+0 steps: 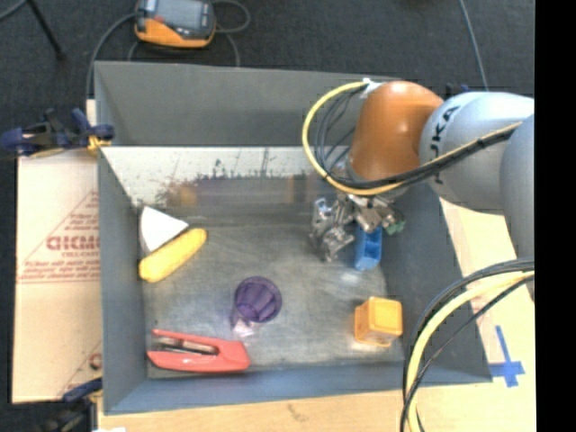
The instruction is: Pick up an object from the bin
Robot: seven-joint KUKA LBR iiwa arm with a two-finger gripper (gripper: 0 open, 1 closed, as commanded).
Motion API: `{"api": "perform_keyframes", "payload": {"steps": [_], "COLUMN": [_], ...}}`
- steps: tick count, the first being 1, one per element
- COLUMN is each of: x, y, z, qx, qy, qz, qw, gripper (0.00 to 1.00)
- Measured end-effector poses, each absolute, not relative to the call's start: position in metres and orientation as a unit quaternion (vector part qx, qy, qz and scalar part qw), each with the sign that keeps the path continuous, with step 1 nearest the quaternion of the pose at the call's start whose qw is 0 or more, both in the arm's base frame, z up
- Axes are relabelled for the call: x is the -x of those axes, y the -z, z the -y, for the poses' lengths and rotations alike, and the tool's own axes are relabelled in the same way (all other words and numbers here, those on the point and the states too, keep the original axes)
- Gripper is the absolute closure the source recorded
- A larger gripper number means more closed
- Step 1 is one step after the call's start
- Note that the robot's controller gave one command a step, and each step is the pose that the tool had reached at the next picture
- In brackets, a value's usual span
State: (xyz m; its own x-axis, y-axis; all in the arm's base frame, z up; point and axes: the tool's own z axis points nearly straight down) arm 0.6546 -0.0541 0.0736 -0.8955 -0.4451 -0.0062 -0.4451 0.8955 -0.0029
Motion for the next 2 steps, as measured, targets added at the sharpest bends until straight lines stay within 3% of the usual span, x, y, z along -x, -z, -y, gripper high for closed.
{"api": "perform_keyframes", "payload": {"steps": [2], "x": [-0.6534], "y": [-0.0767], "z": [0.0539], "qx": [0.228], "qy": [0.000], "qz": [-0.974], "qw": [0.002], "gripper": [1.00]}}
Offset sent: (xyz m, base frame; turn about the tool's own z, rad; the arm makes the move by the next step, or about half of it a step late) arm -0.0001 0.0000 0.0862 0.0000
